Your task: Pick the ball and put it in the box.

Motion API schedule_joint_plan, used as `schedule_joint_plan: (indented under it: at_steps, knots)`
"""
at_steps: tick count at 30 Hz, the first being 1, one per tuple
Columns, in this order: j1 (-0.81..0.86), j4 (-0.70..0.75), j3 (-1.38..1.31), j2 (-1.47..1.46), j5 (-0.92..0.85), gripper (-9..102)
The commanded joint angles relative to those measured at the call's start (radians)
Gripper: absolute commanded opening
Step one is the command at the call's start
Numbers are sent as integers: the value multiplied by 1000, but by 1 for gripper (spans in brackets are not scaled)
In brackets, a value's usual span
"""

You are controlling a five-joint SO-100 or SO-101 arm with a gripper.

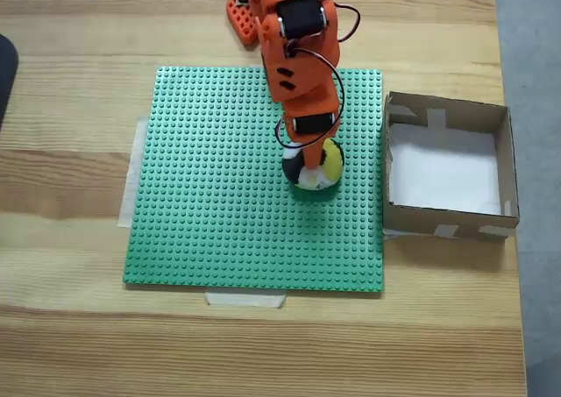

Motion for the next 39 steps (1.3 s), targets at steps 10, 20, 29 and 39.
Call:
schedule_joint_plan:
  at_steps: [10,20,29,39]
  knots:
    - [6,57,-94,74,-8,-1]
    - [3,161,-272,74,-17,-1]
    - [-35,230,-440,74,-9,-1]
    - [-153,255,-560,75,9,-1]
